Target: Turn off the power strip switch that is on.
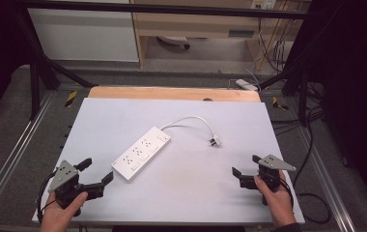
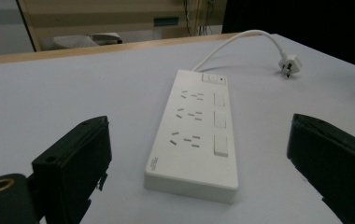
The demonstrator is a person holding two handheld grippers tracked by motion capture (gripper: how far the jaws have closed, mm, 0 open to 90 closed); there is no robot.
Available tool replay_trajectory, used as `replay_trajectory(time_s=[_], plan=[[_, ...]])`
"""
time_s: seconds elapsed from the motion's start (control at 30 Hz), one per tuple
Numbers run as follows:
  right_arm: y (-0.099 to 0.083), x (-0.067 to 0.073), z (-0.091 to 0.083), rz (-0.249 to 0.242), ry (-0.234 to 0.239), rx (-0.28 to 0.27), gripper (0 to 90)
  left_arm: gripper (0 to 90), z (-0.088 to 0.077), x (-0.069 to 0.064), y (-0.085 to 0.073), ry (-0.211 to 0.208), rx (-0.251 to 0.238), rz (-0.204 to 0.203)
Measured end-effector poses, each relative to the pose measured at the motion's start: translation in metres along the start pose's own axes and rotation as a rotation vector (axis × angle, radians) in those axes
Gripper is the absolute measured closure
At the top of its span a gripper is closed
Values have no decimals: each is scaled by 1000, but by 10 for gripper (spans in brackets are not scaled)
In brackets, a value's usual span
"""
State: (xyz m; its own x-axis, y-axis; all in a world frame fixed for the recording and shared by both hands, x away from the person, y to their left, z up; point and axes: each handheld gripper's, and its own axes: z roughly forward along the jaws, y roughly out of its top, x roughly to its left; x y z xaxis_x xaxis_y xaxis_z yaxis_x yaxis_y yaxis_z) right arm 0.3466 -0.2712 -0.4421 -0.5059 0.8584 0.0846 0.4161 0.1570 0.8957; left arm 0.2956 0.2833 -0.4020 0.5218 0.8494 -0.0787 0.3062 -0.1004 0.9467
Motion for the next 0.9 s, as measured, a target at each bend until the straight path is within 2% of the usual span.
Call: replay_trajectory(time_s=[0.53,0.77,0.9], plan=[[0,0,1,-8,-9,13,30,53,-7,-2,6,-2,-59,-3],[0,0,1,-8,-12,16,29,50,-9,-6,8,-23,-88,5],[0,1,2,-8,-14,18,29,47,-10,-6,9,-14,-99,21]])
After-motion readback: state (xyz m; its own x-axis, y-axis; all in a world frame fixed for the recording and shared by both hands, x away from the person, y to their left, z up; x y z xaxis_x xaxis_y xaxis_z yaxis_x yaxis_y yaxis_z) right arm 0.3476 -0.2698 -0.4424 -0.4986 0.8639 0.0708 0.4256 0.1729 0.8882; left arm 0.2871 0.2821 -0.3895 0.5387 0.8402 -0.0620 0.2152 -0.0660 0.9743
